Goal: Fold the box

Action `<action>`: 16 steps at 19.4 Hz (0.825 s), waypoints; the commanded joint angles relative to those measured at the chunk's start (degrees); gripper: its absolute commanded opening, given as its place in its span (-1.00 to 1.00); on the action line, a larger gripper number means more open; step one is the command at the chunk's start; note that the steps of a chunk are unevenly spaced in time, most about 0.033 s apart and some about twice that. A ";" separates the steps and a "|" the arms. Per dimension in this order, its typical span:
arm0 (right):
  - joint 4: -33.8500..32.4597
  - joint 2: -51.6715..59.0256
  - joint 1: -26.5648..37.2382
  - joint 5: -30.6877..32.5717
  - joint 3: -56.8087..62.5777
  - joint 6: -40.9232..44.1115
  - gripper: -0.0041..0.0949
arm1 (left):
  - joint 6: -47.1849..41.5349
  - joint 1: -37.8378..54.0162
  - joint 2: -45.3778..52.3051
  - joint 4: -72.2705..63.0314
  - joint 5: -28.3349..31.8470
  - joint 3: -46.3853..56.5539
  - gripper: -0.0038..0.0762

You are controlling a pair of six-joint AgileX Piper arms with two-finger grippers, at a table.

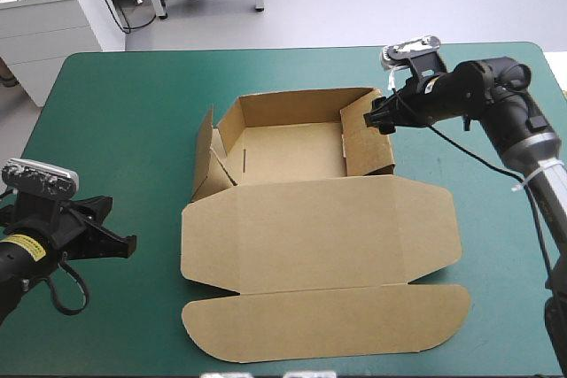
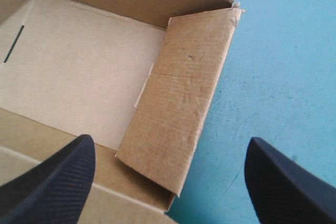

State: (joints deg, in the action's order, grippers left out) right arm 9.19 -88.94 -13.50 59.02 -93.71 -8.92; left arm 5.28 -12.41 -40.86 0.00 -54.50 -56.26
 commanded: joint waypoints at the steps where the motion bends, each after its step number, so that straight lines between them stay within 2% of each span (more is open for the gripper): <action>1: -0.26 3.32 0.21 6.22 -7.66 0.00 0.56 | 0.00 0.02 -0.02 -0.86 3.88 -1.35 -0.88; 7: -3.67 -0.42 0.21 6.99 -9.23 2.86 0.56 | 0.00 0.02 -0.02 -0.86 3.88 -1.35 -0.88; 13: -3.89 -13.91 0.21 7.51 -12.22 3.12 0.56 | 0.00 0.02 -0.02 -0.86 3.77 -1.35 -0.88; 16: -3.89 -21.09 0.21 10.43 -17.92 3.31 0.52 | 0.00 0.02 -0.02 -0.86 3.48 -1.35 -0.88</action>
State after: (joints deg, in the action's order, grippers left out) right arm 5.25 -109.88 -13.50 69.02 -107.02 -5.67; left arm 5.28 -12.41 -40.86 0.00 -54.50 -56.24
